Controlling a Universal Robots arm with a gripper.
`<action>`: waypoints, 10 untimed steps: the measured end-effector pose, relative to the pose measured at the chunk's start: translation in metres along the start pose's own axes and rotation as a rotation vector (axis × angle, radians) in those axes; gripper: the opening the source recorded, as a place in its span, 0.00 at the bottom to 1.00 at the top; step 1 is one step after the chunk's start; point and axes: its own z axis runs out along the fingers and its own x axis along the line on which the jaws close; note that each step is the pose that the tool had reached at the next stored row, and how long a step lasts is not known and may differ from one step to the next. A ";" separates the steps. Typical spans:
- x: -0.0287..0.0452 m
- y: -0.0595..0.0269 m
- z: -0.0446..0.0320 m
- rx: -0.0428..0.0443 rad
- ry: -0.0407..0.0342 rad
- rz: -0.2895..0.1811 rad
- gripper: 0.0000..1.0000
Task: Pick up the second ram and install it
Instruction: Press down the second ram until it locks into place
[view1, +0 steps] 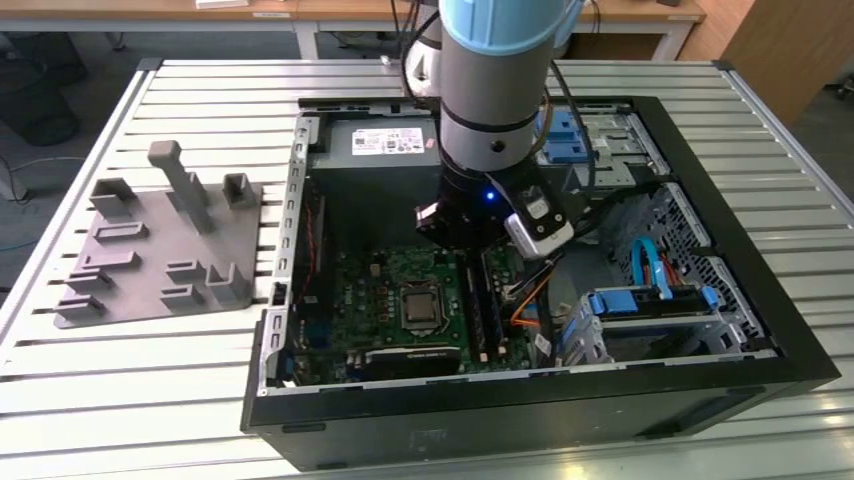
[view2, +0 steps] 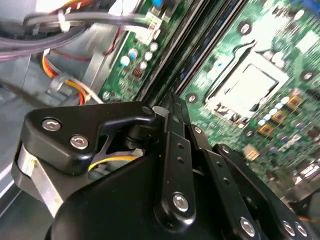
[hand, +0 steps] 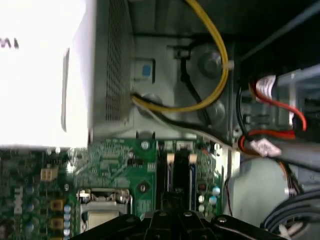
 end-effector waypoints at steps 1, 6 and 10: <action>0.0001 -0.0042 -0.0001 0.0006 0.0000 0.000 0.10; 0.0004 -0.0232 0.0000 0.0063 0.0001 0.000 0.10; 0.0006 -0.0385 0.0003 0.0117 0.0002 -0.001 0.10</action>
